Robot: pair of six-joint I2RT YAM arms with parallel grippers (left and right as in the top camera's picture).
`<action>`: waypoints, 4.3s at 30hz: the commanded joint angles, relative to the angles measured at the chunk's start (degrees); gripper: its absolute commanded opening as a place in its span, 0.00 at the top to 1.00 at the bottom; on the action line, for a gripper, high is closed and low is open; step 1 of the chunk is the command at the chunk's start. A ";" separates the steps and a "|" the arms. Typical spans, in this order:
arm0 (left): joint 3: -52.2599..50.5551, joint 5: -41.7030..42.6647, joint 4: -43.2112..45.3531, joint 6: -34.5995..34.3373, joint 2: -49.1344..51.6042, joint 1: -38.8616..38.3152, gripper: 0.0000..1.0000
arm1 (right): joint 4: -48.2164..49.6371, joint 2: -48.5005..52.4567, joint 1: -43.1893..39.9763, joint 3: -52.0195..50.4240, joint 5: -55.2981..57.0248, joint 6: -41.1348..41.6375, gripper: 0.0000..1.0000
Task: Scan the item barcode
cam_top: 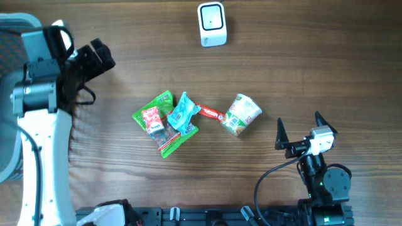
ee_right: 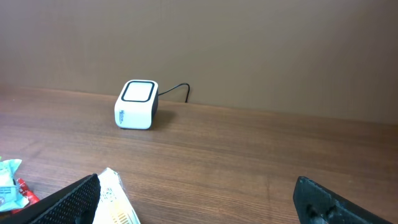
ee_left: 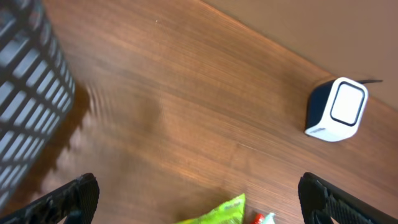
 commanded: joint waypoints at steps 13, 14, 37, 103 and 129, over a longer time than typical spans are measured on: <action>6.23 2.56 14.82 3.69 7.13 8.57 0.00 | 0.28 -0.26 -0.28 -0.04 -0.50 -0.26 0.00; 6.19 2.56 15.21 3.69 7.15 9.27 0.00 | 0.28 -0.26 -0.28 -0.04 -0.50 -0.26 0.00; 6.19 2.56 5.42 3.69 7.15 9.75 0.00 | 0.28 -0.26 -0.28 -0.04 -0.50 -0.26 0.00; 6.19 2.56 5.38 3.69 7.15 9.77 0.00 | -2.14 85.85 4.57 33.29 -27.02 42.10 0.00; 6.19 2.56 5.25 3.69 7.15 9.75 0.00 | 9.60 86.23 4.50 30.75 -39.26 33.73 0.22</action>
